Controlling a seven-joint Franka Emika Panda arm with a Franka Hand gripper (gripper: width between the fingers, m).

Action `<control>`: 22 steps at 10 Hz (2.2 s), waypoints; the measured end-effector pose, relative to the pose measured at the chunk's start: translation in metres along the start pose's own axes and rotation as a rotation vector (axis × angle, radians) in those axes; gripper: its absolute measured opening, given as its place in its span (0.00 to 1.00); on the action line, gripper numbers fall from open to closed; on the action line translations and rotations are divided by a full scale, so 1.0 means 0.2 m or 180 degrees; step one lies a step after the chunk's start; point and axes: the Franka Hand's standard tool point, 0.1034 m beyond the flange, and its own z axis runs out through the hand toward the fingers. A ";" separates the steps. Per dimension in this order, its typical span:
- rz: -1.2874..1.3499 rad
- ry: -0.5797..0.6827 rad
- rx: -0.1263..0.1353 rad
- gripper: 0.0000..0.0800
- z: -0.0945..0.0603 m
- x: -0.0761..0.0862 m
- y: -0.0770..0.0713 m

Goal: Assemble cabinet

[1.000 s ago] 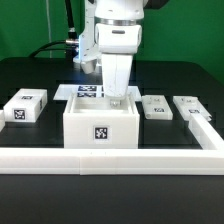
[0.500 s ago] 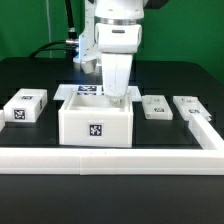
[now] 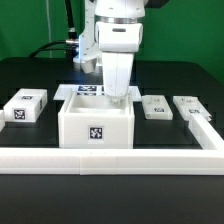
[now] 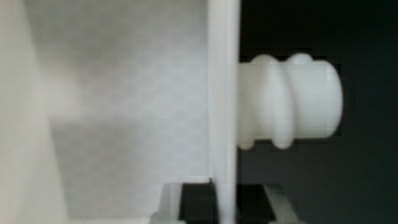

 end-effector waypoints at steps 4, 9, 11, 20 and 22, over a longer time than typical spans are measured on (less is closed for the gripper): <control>-0.0027 0.0070 -0.0079 0.04 0.01 0.18 0.09; -0.0156 0.0113 -0.0061 0.04 0.01 0.40 0.18; -0.0196 0.0113 -0.0037 0.04 0.01 0.51 0.19; -0.0100 0.0095 0.0015 0.87 0.01 0.52 0.18; -0.0099 0.0095 0.0015 0.97 0.01 0.52 0.18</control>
Offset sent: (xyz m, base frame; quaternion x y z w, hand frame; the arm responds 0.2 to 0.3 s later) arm 0.0000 0.0000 0.0000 0.0000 0.0000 0.0000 1.0000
